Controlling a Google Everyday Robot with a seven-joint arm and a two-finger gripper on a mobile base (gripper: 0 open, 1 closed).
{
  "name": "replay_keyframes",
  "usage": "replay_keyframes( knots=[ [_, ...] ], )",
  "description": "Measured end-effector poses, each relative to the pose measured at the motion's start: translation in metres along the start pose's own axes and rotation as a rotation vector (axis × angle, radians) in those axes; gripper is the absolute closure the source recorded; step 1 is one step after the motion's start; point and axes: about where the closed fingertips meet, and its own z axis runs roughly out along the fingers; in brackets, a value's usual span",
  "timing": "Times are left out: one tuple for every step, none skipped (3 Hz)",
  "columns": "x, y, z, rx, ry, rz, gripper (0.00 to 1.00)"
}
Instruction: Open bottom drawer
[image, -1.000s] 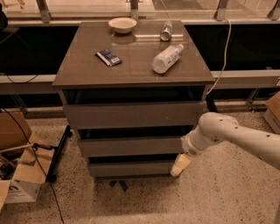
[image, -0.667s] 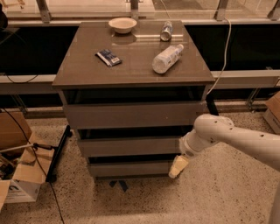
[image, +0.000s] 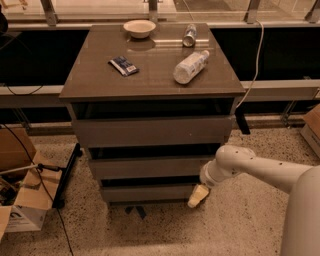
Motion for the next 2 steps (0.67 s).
replay_keyframes(
  knots=[
    [0.0173,-0.0069,0.0485,-0.037,0.006,0.06,0.0],
    [0.0175,-0.0065,0.0491,-0.038,0.006,0.06,0.0]
  ],
)
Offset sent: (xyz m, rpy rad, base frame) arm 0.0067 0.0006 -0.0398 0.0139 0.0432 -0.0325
